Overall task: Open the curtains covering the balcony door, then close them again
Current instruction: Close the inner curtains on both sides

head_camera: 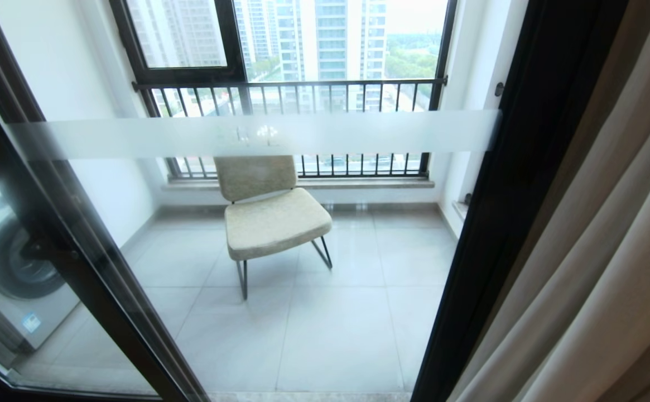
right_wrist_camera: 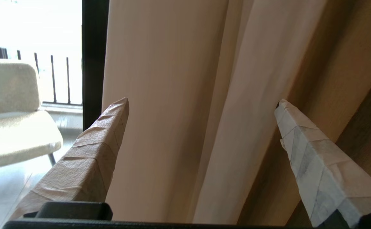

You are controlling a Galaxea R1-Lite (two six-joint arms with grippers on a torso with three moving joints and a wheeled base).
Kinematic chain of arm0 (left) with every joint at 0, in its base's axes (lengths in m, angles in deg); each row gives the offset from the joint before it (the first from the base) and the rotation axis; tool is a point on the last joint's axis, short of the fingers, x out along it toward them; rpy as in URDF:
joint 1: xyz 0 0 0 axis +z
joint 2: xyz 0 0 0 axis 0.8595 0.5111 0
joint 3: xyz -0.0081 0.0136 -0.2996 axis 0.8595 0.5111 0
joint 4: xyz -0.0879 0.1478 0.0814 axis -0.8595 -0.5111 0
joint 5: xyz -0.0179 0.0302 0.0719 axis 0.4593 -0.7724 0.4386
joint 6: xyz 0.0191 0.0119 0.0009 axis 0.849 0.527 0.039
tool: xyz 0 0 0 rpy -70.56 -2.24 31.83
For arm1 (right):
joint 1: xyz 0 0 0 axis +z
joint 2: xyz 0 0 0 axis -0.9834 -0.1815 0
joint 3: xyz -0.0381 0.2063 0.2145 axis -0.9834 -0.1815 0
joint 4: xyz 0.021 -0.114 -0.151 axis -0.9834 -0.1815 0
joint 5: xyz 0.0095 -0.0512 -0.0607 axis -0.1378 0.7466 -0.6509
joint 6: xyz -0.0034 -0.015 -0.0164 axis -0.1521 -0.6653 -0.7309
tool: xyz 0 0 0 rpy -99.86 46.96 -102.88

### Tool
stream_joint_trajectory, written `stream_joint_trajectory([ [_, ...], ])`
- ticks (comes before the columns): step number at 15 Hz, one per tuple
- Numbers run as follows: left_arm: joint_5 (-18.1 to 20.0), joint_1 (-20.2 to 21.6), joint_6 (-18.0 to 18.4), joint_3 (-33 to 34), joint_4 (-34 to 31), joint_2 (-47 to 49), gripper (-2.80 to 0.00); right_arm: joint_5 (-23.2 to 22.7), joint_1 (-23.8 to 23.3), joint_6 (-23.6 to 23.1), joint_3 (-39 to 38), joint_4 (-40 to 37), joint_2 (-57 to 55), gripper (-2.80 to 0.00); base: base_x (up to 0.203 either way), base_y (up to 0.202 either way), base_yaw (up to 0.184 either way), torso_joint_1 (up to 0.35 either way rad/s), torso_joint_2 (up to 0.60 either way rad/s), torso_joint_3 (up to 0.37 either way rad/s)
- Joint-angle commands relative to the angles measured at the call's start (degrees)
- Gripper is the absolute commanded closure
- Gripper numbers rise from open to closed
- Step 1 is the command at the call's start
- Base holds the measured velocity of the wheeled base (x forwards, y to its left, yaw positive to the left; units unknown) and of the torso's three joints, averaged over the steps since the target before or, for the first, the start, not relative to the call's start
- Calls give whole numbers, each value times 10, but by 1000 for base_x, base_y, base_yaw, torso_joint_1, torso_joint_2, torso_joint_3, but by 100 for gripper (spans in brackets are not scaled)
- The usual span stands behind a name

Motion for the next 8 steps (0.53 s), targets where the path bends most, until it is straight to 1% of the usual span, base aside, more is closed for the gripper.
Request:
stream_joint_trajectory([
  [1,0,0,-1,0,0,0,0,2,-1,-13,-4,31,32,-280,0,0,0,0,0,0],
  [4,0,0,-1,0,0,0,0,3,-2,-31,-6,81,38,-280,0,0,0,0,0,0],
  [6,0,0,-1,0,0,0,0,3,-2,-32,-2,86,28,-280,0,0,0,0,0,0],
  [8,0,0,-1,0,0,0,0,10,-2,-29,6,87,-12,-280,0,0,0,0,0,0],
])
